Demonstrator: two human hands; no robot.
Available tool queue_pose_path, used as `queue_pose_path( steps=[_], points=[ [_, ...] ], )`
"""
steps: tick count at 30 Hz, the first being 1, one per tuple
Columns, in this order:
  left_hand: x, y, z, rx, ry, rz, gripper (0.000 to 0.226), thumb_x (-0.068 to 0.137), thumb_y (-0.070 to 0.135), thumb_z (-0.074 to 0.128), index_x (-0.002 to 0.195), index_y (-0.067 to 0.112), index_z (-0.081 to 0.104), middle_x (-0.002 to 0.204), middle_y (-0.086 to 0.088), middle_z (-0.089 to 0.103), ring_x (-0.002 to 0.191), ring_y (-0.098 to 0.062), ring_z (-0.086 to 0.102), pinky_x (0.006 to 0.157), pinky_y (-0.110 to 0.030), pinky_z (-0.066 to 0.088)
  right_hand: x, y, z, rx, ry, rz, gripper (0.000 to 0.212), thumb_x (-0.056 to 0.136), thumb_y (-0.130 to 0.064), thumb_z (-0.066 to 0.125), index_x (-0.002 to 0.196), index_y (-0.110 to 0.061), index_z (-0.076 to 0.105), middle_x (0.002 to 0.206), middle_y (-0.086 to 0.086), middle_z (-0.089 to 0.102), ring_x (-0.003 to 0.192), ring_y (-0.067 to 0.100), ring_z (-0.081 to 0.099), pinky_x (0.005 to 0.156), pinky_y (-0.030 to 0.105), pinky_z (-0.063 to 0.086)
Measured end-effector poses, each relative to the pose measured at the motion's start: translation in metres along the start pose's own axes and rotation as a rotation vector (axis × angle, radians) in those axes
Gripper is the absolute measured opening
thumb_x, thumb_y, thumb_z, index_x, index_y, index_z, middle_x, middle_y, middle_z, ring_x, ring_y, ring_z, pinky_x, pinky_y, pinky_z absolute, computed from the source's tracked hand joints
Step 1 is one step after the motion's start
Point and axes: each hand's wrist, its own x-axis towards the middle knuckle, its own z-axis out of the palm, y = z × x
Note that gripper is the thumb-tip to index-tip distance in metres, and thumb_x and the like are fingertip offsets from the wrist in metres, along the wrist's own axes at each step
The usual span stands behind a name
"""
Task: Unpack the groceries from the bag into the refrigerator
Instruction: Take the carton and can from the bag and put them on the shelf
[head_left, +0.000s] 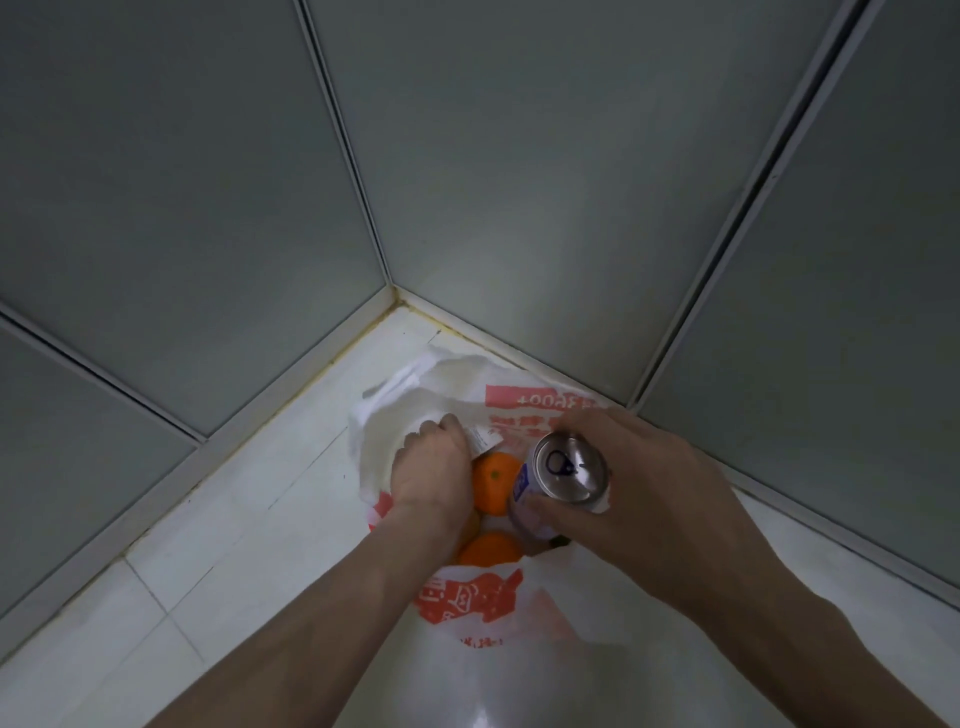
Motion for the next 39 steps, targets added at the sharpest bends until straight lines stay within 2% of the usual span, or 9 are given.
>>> queue_pose_path(
  steps=[6, 11, 13, 18, 22, 26, 31, 34, 39],
  points=[
    [-0.029, -0.009, -0.024, -0.085, 0.160, 0.030, 0.048, 0.098, 0.031, 0.061, 0.139, 0.011, 0.045, 0.127, -0.008, 0.057, 0.112, -0.024, 0.062, 0.092, -0.031, 0.052, -0.010, -0.010, -0.004, 0.051, 0.043, 0.043, 0.062, 0.072, -0.069, 0.066, 0.124, -0.035, 0.062, 0.110, -0.017, 0.066, 0.090, 0.005, 0.061, 0.078, 0.015, 0.045],
    [-0.065, -0.016, -0.037, -0.276, 0.289, 0.105, 0.039, 0.098, 0.039, 0.059, 0.131, 0.018, 0.052, 0.128, -0.004, 0.060, 0.108, -0.021, 0.062, 0.089, -0.028, 0.051, -0.017, -0.014, -0.007, 0.083, 0.040, 0.043, 0.049, 0.087, -0.051, 0.072, 0.130, -0.030, 0.062, 0.120, -0.010, 0.066, 0.108, 0.008, 0.063, 0.080, 0.001, 0.038],
    [-0.078, -0.017, -0.042, -0.351, 0.317, 0.119, 0.042, 0.097, 0.044, 0.060, 0.131, 0.020, 0.051, 0.130, 0.000, 0.059, 0.105, -0.016, 0.061, 0.085, -0.023, 0.050, -0.023, -0.017, -0.012, 0.169, 0.080, 0.032, 0.050, 0.081, -0.056, 0.076, 0.125, -0.035, 0.062, 0.114, -0.015, 0.064, 0.102, 0.005, 0.062, 0.084, 0.009, 0.044],
    [-0.101, -0.012, -0.059, -0.483, 0.300, 0.143, 0.036, 0.090, 0.051, 0.067, 0.107, 0.029, 0.044, 0.107, 0.013, 0.055, 0.089, -0.005, 0.051, 0.072, -0.011, 0.037, -0.025, -0.021, -0.031, 0.073, 0.135, 0.021, 0.036, 0.076, -0.046, 0.084, 0.107, -0.032, 0.071, 0.095, -0.012, 0.072, 0.081, 0.007, 0.065, 0.068, 0.002, 0.039],
    [-0.125, -0.009, -0.094, -0.546, 0.299, 0.132, 0.041, 0.085, 0.055, 0.069, 0.111, 0.030, 0.049, 0.107, 0.016, 0.054, 0.091, -0.005, 0.052, 0.078, -0.014, 0.045, -0.030, -0.039, -0.066, 0.060, 0.187, 0.012, 0.040, 0.071, -0.031, 0.092, 0.105, -0.022, 0.076, 0.090, -0.005, 0.075, 0.075, 0.014, 0.068, 0.077, -0.007, 0.035],
    [-0.167, -0.013, -0.157, -0.560, 0.303, 0.143, 0.036, 0.089, 0.048, 0.070, 0.114, 0.027, 0.053, 0.103, 0.015, 0.053, 0.088, -0.013, 0.059, 0.072, -0.028, 0.053, -0.047, -0.076, -0.142, 0.062, 0.138, 0.013, 0.038, 0.075, -0.052, 0.079, 0.109, -0.037, 0.070, 0.096, -0.017, 0.069, 0.081, 0.007, 0.065, 0.070, 0.010, 0.041],
    [-0.227, -0.029, -0.277, -0.533, 0.284, 0.100, 0.035, 0.088, 0.046, 0.069, 0.111, 0.026, 0.053, 0.101, 0.011, 0.058, 0.083, -0.019, 0.061, 0.067, -0.037, 0.051, -0.066, -0.159, -0.264, 0.065, 0.111, -0.030, 0.035, 0.075, -0.051, 0.079, 0.105, -0.036, 0.067, 0.095, -0.017, 0.067, 0.083, 0.011, 0.066, 0.068, 0.035, 0.054],
    [-0.270, -0.044, -0.361, -0.549, 0.270, 0.050, 0.042, 0.085, 0.049, 0.073, 0.113, 0.029, 0.050, 0.100, 0.012, 0.061, 0.084, -0.018, 0.062, 0.066, -0.032, 0.046, -0.078, -0.220, -0.341, 0.053, 0.124, -0.038, 0.039, 0.073, -0.059, 0.071, 0.104, -0.036, 0.066, 0.094, -0.017, 0.065, 0.080, 0.009, 0.064, 0.068, 0.035, 0.053],
    [-0.353, -0.083, -0.497, -0.627, 0.285, -0.035, 0.039, 0.079, 0.054, 0.076, 0.095, 0.034, 0.046, 0.084, 0.014, 0.060, 0.072, -0.011, 0.057, 0.060, -0.031, 0.046, -0.099, -0.327, -0.466, 0.087, 0.126, -0.058, 0.041, 0.070, -0.063, 0.065, 0.102, -0.037, 0.067, 0.095, -0.020, 0.066, 0.079, 0.004, 0.063, 0.068, 0.023, 0.049]
  ],
)
